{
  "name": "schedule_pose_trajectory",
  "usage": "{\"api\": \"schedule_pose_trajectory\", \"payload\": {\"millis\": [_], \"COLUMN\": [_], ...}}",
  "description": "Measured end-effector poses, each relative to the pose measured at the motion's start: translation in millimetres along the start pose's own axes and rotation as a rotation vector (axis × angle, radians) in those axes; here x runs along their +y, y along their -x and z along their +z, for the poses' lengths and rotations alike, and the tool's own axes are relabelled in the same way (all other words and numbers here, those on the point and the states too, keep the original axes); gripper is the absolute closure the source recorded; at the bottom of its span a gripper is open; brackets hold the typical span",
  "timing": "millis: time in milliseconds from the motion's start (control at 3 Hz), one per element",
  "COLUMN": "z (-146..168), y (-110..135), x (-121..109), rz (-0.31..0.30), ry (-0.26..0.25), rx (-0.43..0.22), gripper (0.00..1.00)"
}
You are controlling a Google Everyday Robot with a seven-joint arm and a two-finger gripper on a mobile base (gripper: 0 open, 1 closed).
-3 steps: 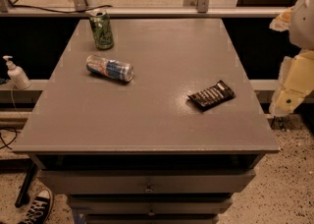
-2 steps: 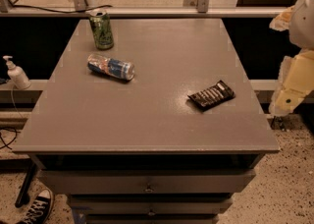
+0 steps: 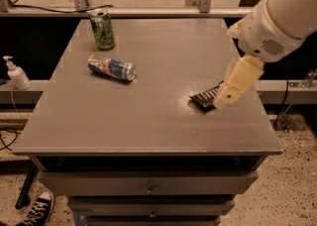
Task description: Pick redbull can
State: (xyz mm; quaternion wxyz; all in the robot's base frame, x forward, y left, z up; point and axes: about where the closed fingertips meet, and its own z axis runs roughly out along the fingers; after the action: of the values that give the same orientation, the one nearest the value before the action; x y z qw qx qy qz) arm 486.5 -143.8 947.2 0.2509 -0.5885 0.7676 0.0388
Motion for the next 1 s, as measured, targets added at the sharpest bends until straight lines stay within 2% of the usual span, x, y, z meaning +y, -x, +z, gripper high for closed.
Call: {"api": "schedule_pose_trajectory", "payload": {"millis": [667, 1000], "z": [69, 69], "y": [82, 82], "x": [-48, -48], "rz": [0.053, 0.053], "ry": [-0.012, -0.012], "rx": [-0.259, -0.259], "gripper": [0.00, 0.00]}}
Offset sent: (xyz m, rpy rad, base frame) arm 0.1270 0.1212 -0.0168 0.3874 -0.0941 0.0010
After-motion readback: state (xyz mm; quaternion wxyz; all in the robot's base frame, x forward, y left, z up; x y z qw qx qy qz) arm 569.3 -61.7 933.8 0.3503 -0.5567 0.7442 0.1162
